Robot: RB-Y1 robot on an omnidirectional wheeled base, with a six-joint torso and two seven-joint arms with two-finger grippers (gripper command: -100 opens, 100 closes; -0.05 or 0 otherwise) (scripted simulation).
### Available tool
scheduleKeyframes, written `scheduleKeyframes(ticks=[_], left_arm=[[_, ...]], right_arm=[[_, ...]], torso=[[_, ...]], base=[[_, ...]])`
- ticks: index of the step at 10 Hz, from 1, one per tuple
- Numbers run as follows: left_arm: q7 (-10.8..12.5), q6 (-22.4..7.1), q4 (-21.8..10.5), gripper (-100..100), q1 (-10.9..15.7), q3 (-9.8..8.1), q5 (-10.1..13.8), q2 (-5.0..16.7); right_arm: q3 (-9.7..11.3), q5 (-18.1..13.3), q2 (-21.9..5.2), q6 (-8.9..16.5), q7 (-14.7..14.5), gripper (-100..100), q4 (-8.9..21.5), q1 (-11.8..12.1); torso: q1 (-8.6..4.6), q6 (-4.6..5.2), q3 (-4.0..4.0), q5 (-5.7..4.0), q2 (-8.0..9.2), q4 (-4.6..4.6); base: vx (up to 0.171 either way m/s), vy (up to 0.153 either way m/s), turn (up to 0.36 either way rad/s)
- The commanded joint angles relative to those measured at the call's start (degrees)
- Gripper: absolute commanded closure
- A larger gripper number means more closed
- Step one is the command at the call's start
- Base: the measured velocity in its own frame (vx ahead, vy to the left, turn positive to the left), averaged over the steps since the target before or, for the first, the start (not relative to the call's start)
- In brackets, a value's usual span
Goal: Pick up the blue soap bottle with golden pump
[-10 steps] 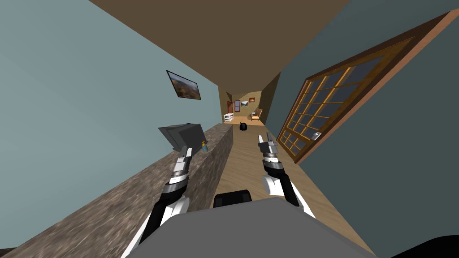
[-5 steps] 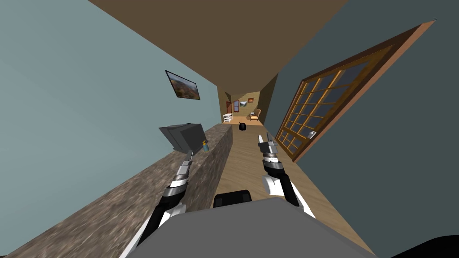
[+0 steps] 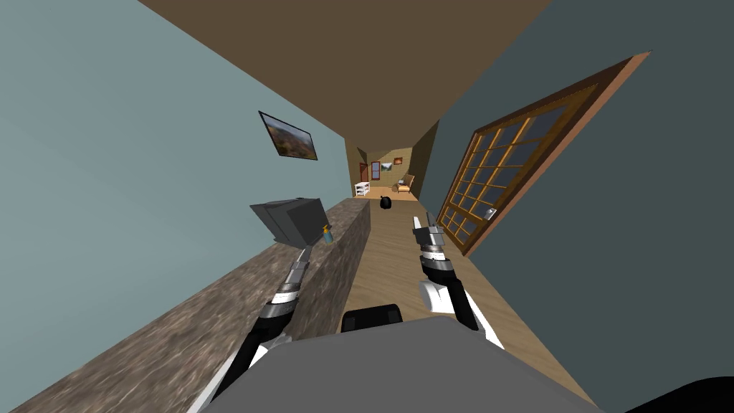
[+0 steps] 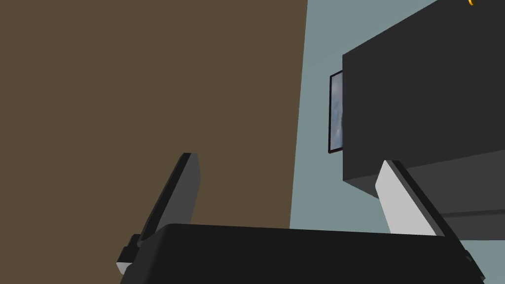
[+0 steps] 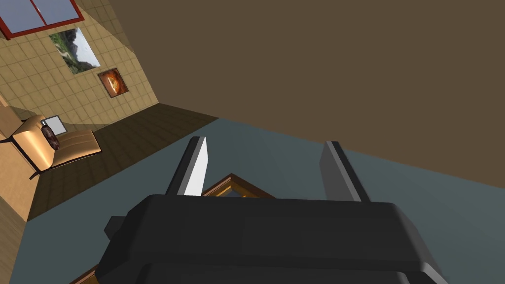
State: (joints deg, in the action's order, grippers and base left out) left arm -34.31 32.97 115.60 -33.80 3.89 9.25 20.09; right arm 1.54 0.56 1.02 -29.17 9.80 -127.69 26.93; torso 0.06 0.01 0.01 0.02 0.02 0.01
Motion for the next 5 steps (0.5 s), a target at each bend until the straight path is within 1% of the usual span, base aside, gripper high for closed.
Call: scheduleKeyframes(ticks=[1, 2, 3, 4, 5], left_arm=[[-1.63, -0.09, -0.76, -100, -0.06, 0.12, 0.19, 0.65], [-3.97, -0.4, -2.02, -100, -0.17, 0.33, 0.6, 1.88], [-5.46, -0.8, -3.26, -100, -0.23, 0.52, 1.05, 3.04], [-6.32, -0.8, -3.26, -100, -0.23, 0.52, 1.05, 3.04], [-8.49, -1.27, -4.49, -100, -0.24, 0.69, 1.54, 4.12]], right_arm=[[0.0, 0.0, 0.0, 0.0, 0.0, 0, 0.0, 0.0], [0.0, 0.0, 0.0, 0.0, 0.0, 0, 0.0, 0.0], [0.0, 0.0, 0.0, 0.0, 0.0, 0, 0.0, 0.0], [0.0, 0.0, 0.0, 0.0, 0.0, 0, 0.0, 0.0], [0.0, 0.0, 0.0, 0.0, 0.0, 0, 0.0, 0.01]], torso=[[0.0, 0.0, 0.0, 0.0, 0.0, 0.0], [-0.02, -0.01, -0.01, -0.01, -0.02, 0.0], [-0.01, 0.0, -0.02, 0.0, -0.04, -0.01], [0.01, 0.0, -0.04, 0.0, -0.07, -0.01], [0.01, -0.02, -0.04, 0.0, -0.08, -0.02]], base=[[-0.001, 0.007, -0.031], [0.004, 0.007, -0.073], [0.012, 0.015, -0.117], [0.011, 0.014, -0.042], [0.016, 0.013, -0.068]])
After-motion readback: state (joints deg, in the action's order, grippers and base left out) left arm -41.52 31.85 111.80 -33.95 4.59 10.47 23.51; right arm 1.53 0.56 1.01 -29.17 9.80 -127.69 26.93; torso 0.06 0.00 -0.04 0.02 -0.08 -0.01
